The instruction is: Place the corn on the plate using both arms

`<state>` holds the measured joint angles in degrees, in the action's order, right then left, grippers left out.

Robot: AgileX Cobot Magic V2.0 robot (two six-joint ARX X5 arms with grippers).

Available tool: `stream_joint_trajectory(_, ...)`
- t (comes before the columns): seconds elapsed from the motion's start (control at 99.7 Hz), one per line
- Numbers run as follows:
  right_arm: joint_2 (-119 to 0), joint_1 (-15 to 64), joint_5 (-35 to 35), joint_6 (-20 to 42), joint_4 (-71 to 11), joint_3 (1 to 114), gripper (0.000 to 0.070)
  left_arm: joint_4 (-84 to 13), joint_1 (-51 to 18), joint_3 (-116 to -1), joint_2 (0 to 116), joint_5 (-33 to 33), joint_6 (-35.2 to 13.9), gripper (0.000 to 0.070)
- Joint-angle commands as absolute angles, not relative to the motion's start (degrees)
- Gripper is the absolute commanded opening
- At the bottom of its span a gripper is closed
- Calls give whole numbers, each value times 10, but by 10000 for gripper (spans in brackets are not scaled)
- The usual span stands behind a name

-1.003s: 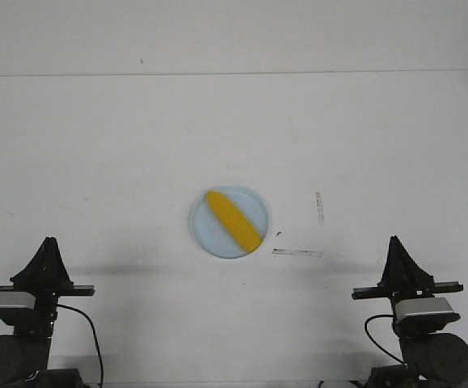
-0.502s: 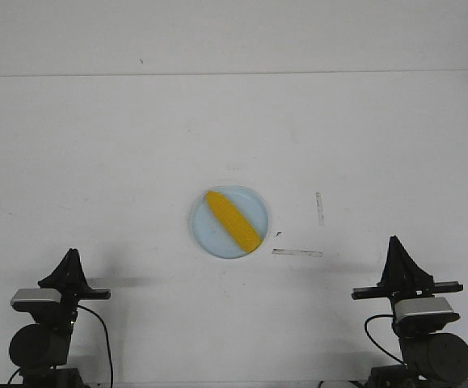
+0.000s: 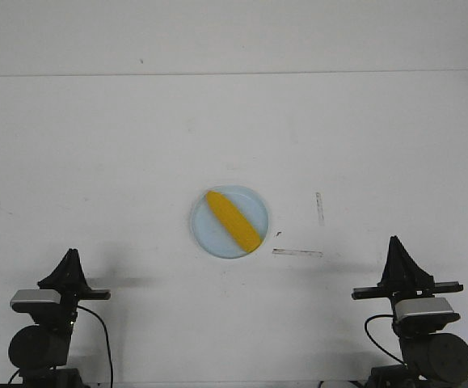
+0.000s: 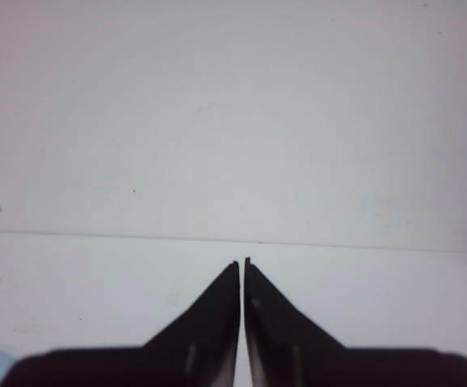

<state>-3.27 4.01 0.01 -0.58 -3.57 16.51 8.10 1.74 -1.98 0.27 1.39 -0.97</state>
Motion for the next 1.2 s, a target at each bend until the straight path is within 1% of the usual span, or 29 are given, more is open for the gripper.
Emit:
stream_joint_trajectory(0.0,-30,40,0,1,-28,168,12,88,18,-7,2,13,-7,4)
stream_joint_trajectory(0.632,-30,40,0,1,-29,168,12,87,18,-7,2,13,-7,4)
stream_joint_trajectory(0.732,-28,39,24,1,-34,168,12,87,18,-7,2,13,-7,4)
stream_joint_trajectory(0.913,0,30,26,-1,-64,160,12,87,18,-7,2,13,-7,4)
stream_joint_trajectory(0.983,-1,20,15,-1,-62,148,12,87,18,-7,2,13,-7,4)
stream_joint_trajectory(1.074,-1,11,-15,0,-61,127,12,87,18,-7,2,13,-7,4)
stream_joint_trajectory(1.194,-1,5,-33,1,-60,100,11,87,18,-7,2,13,-6,4)
